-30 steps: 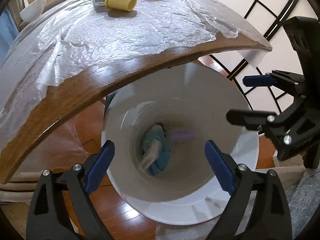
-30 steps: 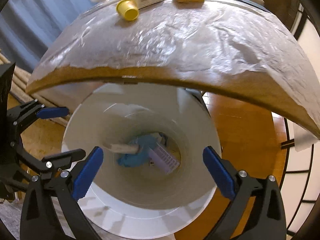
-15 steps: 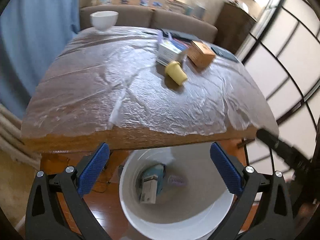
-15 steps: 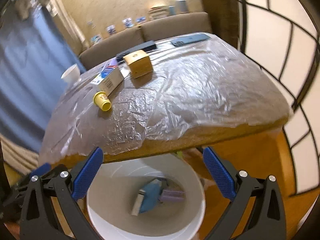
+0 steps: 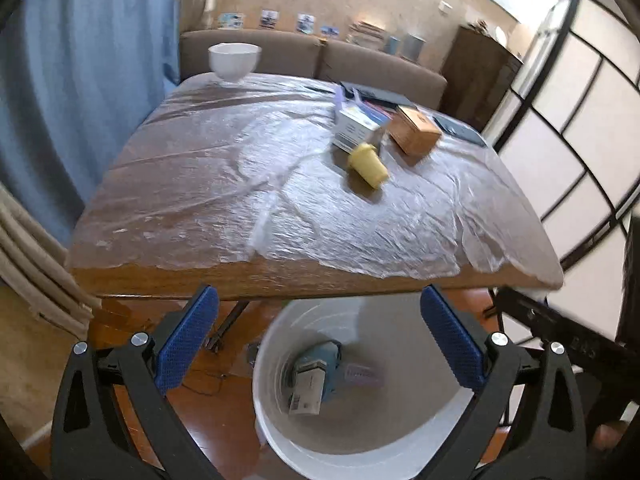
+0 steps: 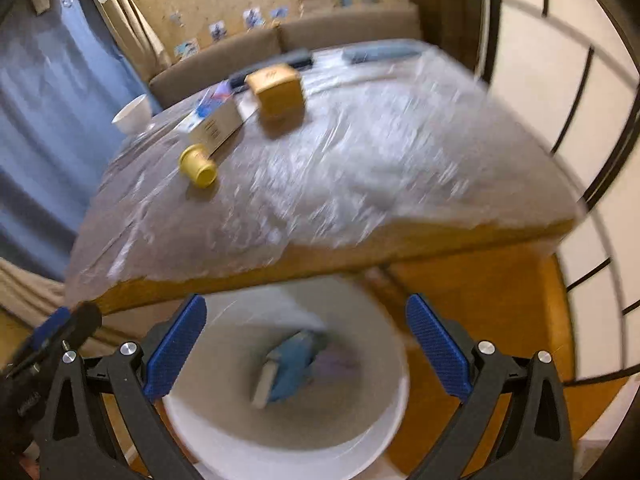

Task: Collect trash
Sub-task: 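Move both open tools back over the table toward the yellow cup and gold box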

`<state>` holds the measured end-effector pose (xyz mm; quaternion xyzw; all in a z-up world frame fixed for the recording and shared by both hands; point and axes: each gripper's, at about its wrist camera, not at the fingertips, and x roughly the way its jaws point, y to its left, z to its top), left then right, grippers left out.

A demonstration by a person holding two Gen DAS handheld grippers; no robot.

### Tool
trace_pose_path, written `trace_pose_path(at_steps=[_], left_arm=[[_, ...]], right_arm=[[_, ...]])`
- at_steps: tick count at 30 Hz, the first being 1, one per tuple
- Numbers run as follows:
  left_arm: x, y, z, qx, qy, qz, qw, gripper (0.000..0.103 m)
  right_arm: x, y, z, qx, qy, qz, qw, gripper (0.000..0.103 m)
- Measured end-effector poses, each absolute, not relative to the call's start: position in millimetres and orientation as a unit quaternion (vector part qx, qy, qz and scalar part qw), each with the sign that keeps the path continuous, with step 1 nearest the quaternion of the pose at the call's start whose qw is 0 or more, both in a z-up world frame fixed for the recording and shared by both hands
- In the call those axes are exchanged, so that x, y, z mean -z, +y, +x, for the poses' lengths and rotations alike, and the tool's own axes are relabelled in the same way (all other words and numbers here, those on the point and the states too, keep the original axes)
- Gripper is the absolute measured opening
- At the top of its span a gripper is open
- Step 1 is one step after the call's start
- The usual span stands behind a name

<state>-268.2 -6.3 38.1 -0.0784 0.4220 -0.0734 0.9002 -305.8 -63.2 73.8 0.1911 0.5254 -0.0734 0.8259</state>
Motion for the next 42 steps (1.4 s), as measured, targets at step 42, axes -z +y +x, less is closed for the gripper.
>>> trace_pose_path(at_steps=[42], left_arm=[[-2.7, -83.5, -108.4, 0.190, 0.469, 0.015, 0.863, 0.101]], right_arm=[[-28.4, -72.4, -59.1, 0.005, 0.517, -0.033, 0.855, 0.098]])
